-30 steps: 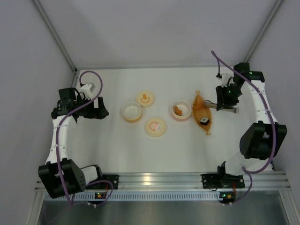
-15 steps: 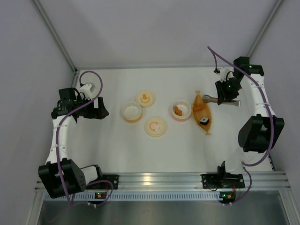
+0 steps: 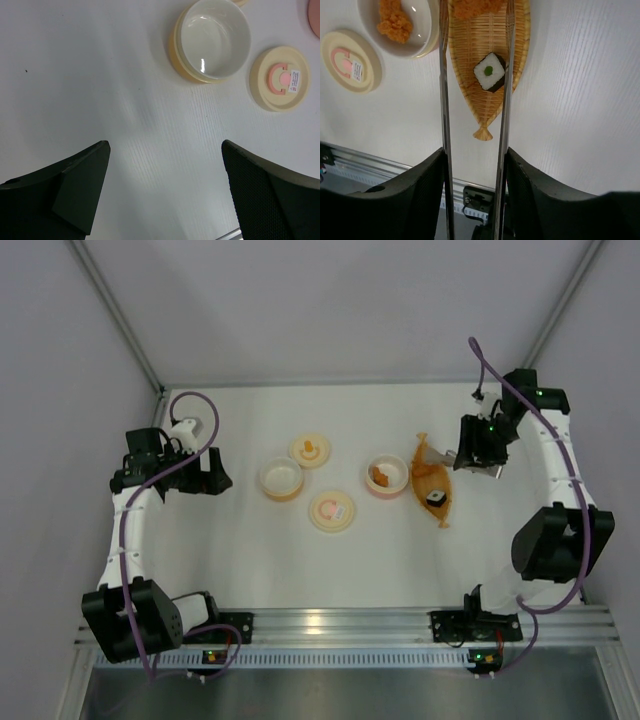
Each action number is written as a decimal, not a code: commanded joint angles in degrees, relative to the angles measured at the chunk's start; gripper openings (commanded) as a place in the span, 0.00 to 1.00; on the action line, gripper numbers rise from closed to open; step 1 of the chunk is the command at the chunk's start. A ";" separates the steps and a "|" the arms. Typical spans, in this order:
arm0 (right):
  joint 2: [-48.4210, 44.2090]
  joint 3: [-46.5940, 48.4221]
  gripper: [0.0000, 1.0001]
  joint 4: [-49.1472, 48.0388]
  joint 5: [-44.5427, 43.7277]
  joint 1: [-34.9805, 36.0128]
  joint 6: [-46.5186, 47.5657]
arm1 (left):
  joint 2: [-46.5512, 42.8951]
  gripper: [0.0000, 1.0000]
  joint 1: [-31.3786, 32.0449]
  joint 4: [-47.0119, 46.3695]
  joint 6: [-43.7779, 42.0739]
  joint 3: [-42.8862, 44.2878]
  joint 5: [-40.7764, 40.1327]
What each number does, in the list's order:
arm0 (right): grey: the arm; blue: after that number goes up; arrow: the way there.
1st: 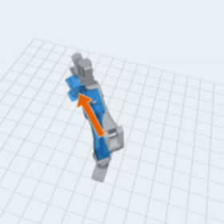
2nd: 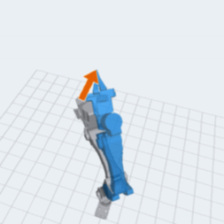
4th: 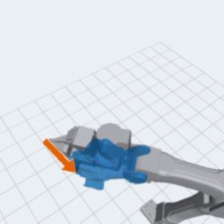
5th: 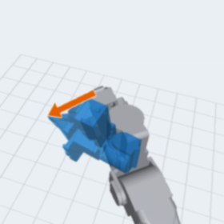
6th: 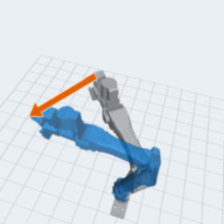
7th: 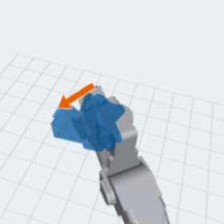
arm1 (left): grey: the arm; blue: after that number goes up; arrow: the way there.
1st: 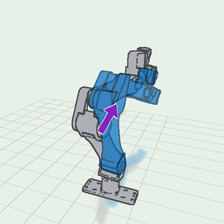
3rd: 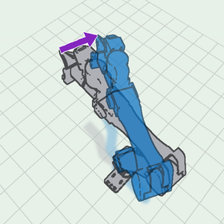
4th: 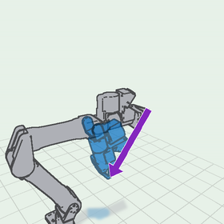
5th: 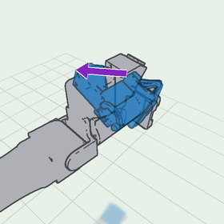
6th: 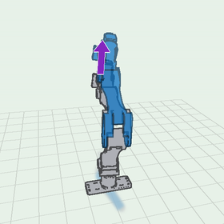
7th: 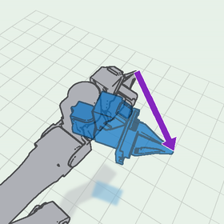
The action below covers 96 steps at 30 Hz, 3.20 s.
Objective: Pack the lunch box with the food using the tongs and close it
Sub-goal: Pick up the fake food from the plate.
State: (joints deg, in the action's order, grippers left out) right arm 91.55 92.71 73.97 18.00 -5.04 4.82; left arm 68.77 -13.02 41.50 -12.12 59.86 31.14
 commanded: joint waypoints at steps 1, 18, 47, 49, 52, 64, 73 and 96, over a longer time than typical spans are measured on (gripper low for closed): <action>-1.64 -1.29 0.49 -1.46 -4.36 0.03 -10.78 | -0.92 0.98 -0.17 -1.86 -0.45 -0.26 1.12; 2.76 -0.34 0.61 -1.90 1.60 0.03 -17.74 | -1.10 0.98 -0.08 -2.65 -0.45 -1.14 1.03; 12.78 4.59 0.44 -1.81 5.12 -1.11 -18.09 | 0.66 0.98 -0.08 -3.44 -0.36 -1.41 0.42; 12.52 4.33 0.42 -1.90 5.29 -1.38 -18.09 | 0.57 0.98 -0.17 -3.35 -0.36 -1.41 0.42; 11.73 3.80 0.38 -1.90 5.47 -1.82 -17.92 | 0.75 0.98 -0.08 -3.53 -0.36 -1.23 0.59; 7.51 5.56 0.00 0.20 8.98 -3.14 -11.50 | -0.04 0.98 -0.08 -2.91 -0.45 -0.97 0.94; 5.83 6.43 0.00 0.47 7.23 -3.14 -5.88 | -0.66 0.98 -0.08 -2.38 -0.80 -0.97 0.59; 3.20 8.54 0.00 7.06 2.30 -3.14 9.50 | -0.57 0.98 -0.17 -2.73 -0.89 -1.76 0.94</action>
State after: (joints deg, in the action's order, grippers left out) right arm 98.67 97.73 75.29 20.84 -7.42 10.24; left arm 69.17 -13.02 40.51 -12.14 58.37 31.03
